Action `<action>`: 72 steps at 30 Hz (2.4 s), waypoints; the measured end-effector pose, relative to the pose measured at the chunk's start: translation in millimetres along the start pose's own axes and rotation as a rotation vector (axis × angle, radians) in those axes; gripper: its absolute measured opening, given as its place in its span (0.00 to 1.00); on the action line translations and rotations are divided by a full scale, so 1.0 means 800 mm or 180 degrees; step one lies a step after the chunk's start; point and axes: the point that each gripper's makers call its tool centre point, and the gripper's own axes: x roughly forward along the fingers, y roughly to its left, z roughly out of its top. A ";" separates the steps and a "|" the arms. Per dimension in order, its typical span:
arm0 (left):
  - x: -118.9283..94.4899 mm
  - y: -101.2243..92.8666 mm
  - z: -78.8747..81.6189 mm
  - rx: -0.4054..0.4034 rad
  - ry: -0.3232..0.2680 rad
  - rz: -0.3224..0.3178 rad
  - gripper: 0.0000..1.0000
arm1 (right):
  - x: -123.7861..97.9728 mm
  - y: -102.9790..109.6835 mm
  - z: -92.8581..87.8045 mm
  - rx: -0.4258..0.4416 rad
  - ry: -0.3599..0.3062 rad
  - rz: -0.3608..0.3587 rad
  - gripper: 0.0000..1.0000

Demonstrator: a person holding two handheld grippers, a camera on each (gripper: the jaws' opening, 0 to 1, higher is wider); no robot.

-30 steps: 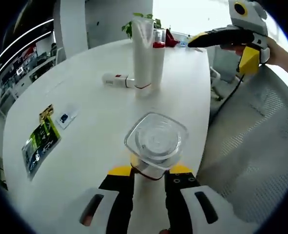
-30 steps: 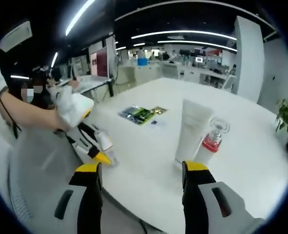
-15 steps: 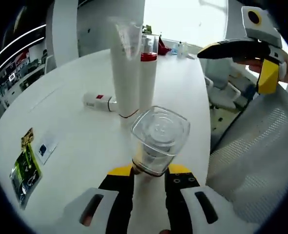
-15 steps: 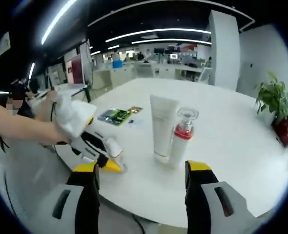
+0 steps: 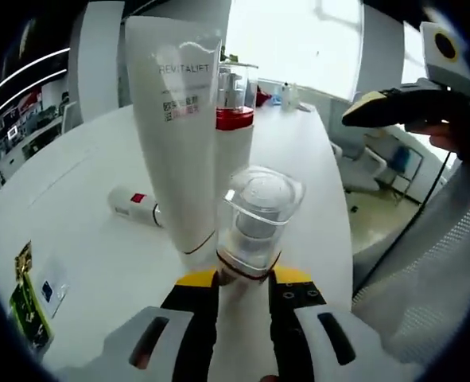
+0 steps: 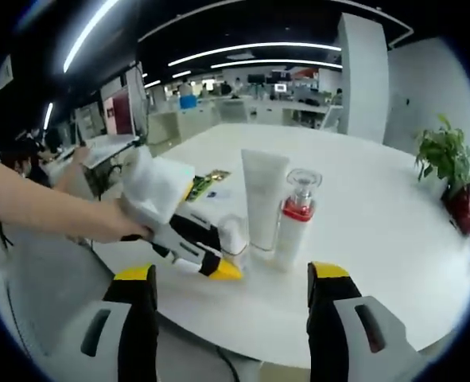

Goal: Arrange the skincare products in the storage area until every visible bottle or jar stands upright without overlapping.

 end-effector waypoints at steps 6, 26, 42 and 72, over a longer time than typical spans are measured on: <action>0.015 -0.002 0.012 0.0042 -0.0105 -0.0027 0.24 | 0.001 -0.001 -0.002 -0.0001 0.0022 -0.0020 0.76; 0.044 -0.010 0.034 0.0057 -0.0307 -0.0045 0.24 | 0.002 -0.004 -0.006 0.0025 0.0081 -0.0048 0.75; 0.044 -0.016 0.045 0.0017 -0.0396 -0.0122 0.22 | 0.002 -0.005 -0.007 0.0040 0.0087 -0.0054 0.75; -0.083 0.019 -0.017 -0.0326 -0.0286 0.0260 0.39 | 0.006 -0.009 -0.013 0.0014 0.0210 -0.0135 0.77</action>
